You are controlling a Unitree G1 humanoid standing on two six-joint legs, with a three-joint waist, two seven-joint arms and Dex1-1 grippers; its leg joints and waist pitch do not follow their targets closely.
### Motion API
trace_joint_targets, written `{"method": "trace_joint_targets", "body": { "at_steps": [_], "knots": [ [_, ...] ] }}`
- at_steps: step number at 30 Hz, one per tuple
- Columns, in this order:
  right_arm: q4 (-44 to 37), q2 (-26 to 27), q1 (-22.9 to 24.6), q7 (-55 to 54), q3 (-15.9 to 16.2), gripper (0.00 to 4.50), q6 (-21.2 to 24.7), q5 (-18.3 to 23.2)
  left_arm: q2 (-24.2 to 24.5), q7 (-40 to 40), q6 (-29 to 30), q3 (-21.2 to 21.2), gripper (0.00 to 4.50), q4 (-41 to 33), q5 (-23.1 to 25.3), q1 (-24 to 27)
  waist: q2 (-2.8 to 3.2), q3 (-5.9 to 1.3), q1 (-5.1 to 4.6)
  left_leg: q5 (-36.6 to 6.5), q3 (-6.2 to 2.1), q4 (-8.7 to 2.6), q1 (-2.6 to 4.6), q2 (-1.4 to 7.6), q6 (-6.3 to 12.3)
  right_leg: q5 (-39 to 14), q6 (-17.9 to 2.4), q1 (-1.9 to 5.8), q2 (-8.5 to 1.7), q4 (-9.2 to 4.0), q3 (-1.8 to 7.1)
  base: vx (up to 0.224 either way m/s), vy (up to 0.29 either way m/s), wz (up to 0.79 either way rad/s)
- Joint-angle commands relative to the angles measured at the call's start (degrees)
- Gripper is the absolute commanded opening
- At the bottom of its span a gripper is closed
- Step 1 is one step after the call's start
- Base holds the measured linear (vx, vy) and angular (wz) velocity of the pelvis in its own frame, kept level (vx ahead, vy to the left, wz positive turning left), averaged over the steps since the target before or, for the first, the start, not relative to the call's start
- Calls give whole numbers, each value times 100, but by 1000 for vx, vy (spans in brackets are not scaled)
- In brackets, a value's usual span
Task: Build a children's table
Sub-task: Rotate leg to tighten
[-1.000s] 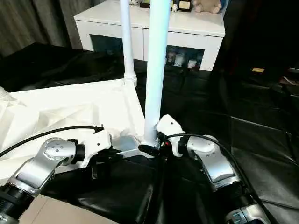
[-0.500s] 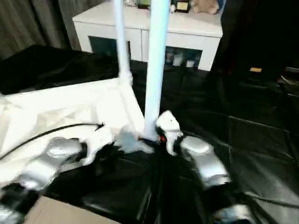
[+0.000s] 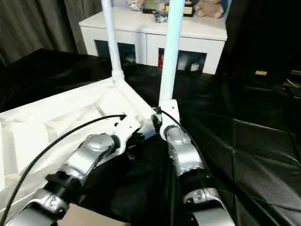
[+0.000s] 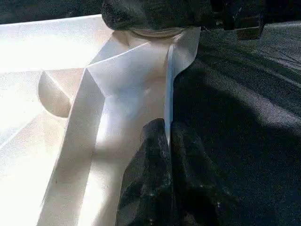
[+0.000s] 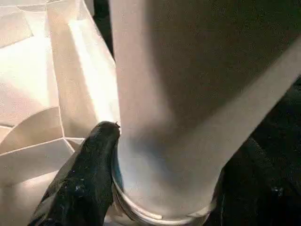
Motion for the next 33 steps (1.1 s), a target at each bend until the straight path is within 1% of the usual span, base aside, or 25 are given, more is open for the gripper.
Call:
{"method": "trace_joint_targets", "body": {
  "at_steps": [1,2,3,4,5,6,7,8,9,10,11,12,13,14,15,16,17,18,20,21,22,25,28,31,33],
  "knots": [
    [-59,325,325,494,182,326,40,331,245,590,-42,253,0,277,228,54,-99,-180,2,-1935,-83,-491,13,140,-10,-2249,-556,95,-338,-593,213,0,0,0],
    [-117,300,334,556,189,340,-8,347,279,532,-34,225,0,243,235,72,-100,-201,12,-1853,-84,-493,3,153,27,-2138,-543,107,-352,-581,217,0,0,0],
    [-204,228,340,642,211,342,-76,350,354,396,-52,163,0,178,232,111,-87,-202,6,-1733,-77,-495,-25,151,77,-1897,-578,110,-338,-563,218,0,0,0],
    [-257,170,345,694,211,349,-95,354,418,258,-106,116,0,121,222,148,-87,-199,2,-1711,-90,-509,-50,156,85,-1851,-593,129,-348,-557,210,0,0,0],
    [-310,98,342,837,177,361,-97,400,502,118,-116,71,0,60,224,189,-81,-187,-71,-1627,-118,-537,-152,138,59,-1827,-611,208,-346,-526,172,0,0,0],
    [-351,41,339,966,149,374,-91,443,577,-18,-199,24,0,30,241,214,-76,-222,-80,-1530,-127,-522,-142,147,47,-1648,-628,219,-356,-522,160,0,0,0],
    [-440,-49,353,1102,118,374,-84,494,671,-234,-253,-26,0,-59,220,266,-91,-222,-109,-1450,-100,-494,-112,149,55,-1391,-741,182,-338,-510,168,0,0,0],
    [-728,-395,428,1694,173,387,-39,597,953,-778,-504,-155,0,-331,164,406,-93,-220,-84,-1456,-94,-488,-81,154,89,-1341,-794,177,-348,-521,171,0,0,0],
    [-825,-524,460,1917,219,387,-16,612,1052,-969,-666,-205,0,-420,138,452,-110,-240,-76,-1290,-91,-465,-113,162,179,-1095,-862,226,-357,-480,184,0,0,0],
    [-951,-722,528,2285,299,387,0,655,1155,-1174,-619,-216,0,-556,64,513,-90,-244,-61,-1179,-79,-457,-105,166,213,-945,-893,218,-355,-473,186,0,0,0],
    [-1031,-844,576,2520,343,387,4,681,1219,-1299,-562,-223,0,-646,7,553,-93,-253,-52,-985,-45,-413,-77,165,283,-536,-1029,192,-333,-435,192,54,-10,1],
    [-1145,-1021,650,2852,423,387,2,719,1313,-1494,-703,-253,0,-730,-56,599,-84,-263,-28,-761,-42,-395,-103,159,354,-123,-1158,233,-326,-388,179,54,-10,1],
    [-1240,-1176,715,3136,494,387,-20,748,1390,-1695,-808,-278,0,-804,-137,641,-81,-279,-10,-590,-34,-372,-98,156,420,240,-1249,236,-315,-354,174,51,-4,-1],
    [-1360,-1408,825,3541,618,387,-182,745,1501,-1853,-802,-308,0,-892,-188,687,-80,-288,6,-536,-30,-353,-87,160,463,412,-1290,234,-311,-333,172,0,0,0],
    [-1464,-1640,937,3934,759,387,-321,729,1613,-2000,-918,-349,0,-945,-207,720,-78,-318,30,-313,-31,-316,-100,163,559,880,-1375,264,-304,-281,170,0,0,0],
    [-1528,-1810,1020,4213,865,387,-435,708,1688,-2116,-1008,-372,0,-979,-233,743,-78,-312,31,-223,-24,-311,-110,162,602,1076,-1423,256,-298,-263,172,0,0,0],
    [-1576,-2001,1112,4521,980,387,-591,674,1759,-2255,-1018,-366,0,-1048,-308,777,-66,-335,50,-145,-14,-275,-84,158,695,1335,-1523,232,-291,-239,161,0,0,0],
    [-1626,-2136,1175,4747,1054,387,-644,686,1802,-2365,-1027,-341,0,-1110,-362,808,-73,-330,60,-97,-12,-255,-98,158,767,1505,-1591,242,-285,-213,164,0,0,0],
    [-1711,-2247,1244,4999,1097,387,-637,771,1843,-2473,-1027,-309,0,-1180,-428,832,-66,-298,53,-297,-18,-279,-101,178,789,1261,-1630,230,-293,-234,147,0,0,0],
    [-1814,-2352,1300,5327,1114,387,-592,924,1913,-2653,-1035,-271,0,-1291,-504,865,-46,-281,47,-512,-22,-299,-86,191,735,905,-1654,221,-304,-258,144,0,0,0],
    [-1821,-2357,1300,5379,1105,387,-600,954,1930,-2706,-1039,-270,0,-1314,-527,868,-53,-275,47,-620,-26,-311,-81,202,696,731,-1645,227,-308,-277,143,0,0,0],
    [-1822,-2294,1259,5424,1046,387,-683,1039,1973,-2821,-1043,-270,0,-1382,-587,876,-64,-233,16,-1131,-26,-368,-56,217,466,-197,-1551,206,-330,-347,159,0,0,0],
    [-1804,-2148,1167,5418,940,387,-783,1197,2007,-2946,-1028,-277,0,-1490,-679,906,-66,-232,-4,-1157,-29,-373,-58,214,380,-364,-1491,194,-334,-362,174,0,0,0],
    [-1667,-2102,1092,5359,932,387,-855,1116,2009,-3038,-977,-281,0,-1569,-740,939,-71,-247,6,-990,-22,-354,-61,208,381,-168,-1503,192,-332,-336,181,0,0,0],
    [-1621,-2088,1070,5400,926,387,-869,1127,2007,-3064,-957,-275,0,-1597,-755,947,-70,-264,21,-810,-15,-331,-57,202,444,120,-1546,187,-322,-309,177,0,0,0]
  ]
}}
